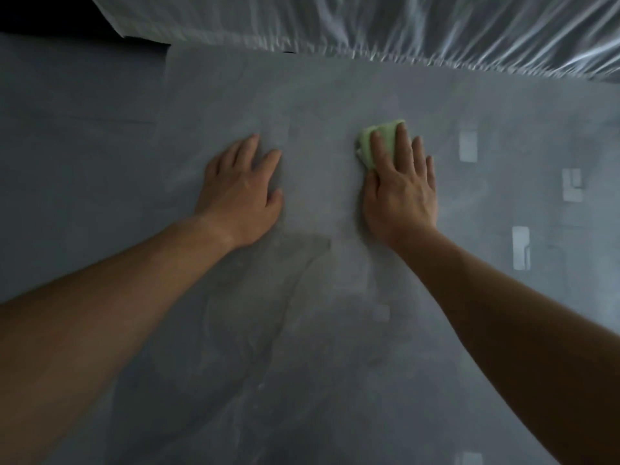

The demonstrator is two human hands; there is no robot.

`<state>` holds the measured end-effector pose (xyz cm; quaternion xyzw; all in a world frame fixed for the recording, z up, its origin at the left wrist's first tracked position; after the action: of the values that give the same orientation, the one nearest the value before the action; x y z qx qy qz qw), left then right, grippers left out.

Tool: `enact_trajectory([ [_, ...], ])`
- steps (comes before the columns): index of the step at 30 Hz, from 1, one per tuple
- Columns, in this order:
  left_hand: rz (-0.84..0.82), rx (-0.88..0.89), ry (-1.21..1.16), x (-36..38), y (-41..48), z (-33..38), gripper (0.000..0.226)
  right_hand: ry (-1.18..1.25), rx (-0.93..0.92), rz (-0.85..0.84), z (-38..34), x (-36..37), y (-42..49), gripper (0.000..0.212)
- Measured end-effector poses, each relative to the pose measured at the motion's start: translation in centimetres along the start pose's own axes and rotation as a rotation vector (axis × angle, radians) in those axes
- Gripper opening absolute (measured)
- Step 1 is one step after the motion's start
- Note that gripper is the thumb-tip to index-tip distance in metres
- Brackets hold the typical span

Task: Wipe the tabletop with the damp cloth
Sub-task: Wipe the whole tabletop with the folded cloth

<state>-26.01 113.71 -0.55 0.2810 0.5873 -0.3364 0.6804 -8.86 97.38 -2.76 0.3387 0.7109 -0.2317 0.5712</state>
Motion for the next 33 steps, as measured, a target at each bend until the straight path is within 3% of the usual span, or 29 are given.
enact_trajectory([
  [2, -0.009, -0.009, -0.002, -0.2, 1.1, 0.0, 0.064, 0.010, -0.083, -0.001, -1.5, 0.1, -1.2, 0.059],
  [5, -0.053, -0.021, 0.003, -0.1, 3.0, 0.3, 0.068, 0.028, -0.452, -0.071, -2.9, 0.1, -5.4, 0.059],
  [7, -0.089, -0.021, 0.012, 0.1, 3.9, 0.4, 0.071, 0.029, -0.581, -0.110, -1.9, 0.0, -5.6, 0.057],
  [9, -0.116, -0.018, 0.031, 0.4, 4.5, 0.3, 0.073, 0.013, -0.504, -0.068, -0.3, 0.0, -2.6, 0.057],
  [14, -0.130, -0.007, 0.061, 0.9, 4.9, -0.1, 0.073, 0.004, 0.004, 0.010, 0.2, 0.3, 6.4, 0.059],
  [15, -0.123, -0.003, 0.062, 0.9, 4.9, 0.0, 0.073, 0.001, -0.012, 0.015, -0.7, 0.4, 6.3, 0.059],
  [19, -0.096, -0.002, 0.052, 0.8, 4.8, 0.0, 0.073, -0.013, -0.388, -0.055, -1.4, 0.3, 3.4, 0.056],
  [25, -0.082, 0.004, 0.032, 1.1, 4.8, -0.3, 0.073, -0.031, -0.015, 0.001, 0.2, 0.2, 10.1, 0.057],
  [27, -0.081, 0.018, 0.040, 1.1, 4.7, -0.3, 0.072, -0.024, -0.078, 0.000, -2.0, 0.7, 10.3, 0.057],
  [30, -0.078, 0.026, 0.032, 0.9, 4.8, -0.4, 0.071, -0.012, -0.311, -0.045, -3.3, 1.0, 9.2, 0.056],
  [33, -0.058, 0.034, 0.028, 0.5, 5.0, -0.7, 0.069, -0.018, -0.294, -0.051, -2.8, 0.9, 10.5, 0.057],
])
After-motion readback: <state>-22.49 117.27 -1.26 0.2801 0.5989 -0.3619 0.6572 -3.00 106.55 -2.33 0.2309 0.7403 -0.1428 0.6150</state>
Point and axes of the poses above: each hand's wrist, its own y-axis towards the middle knuckle, its own x-axis out of the palm, z = x × y, the point moved 3 cm from there along y, towards the middle knuckle, and after that the axes turned 12 degrees about z, right-handed, at the moved point
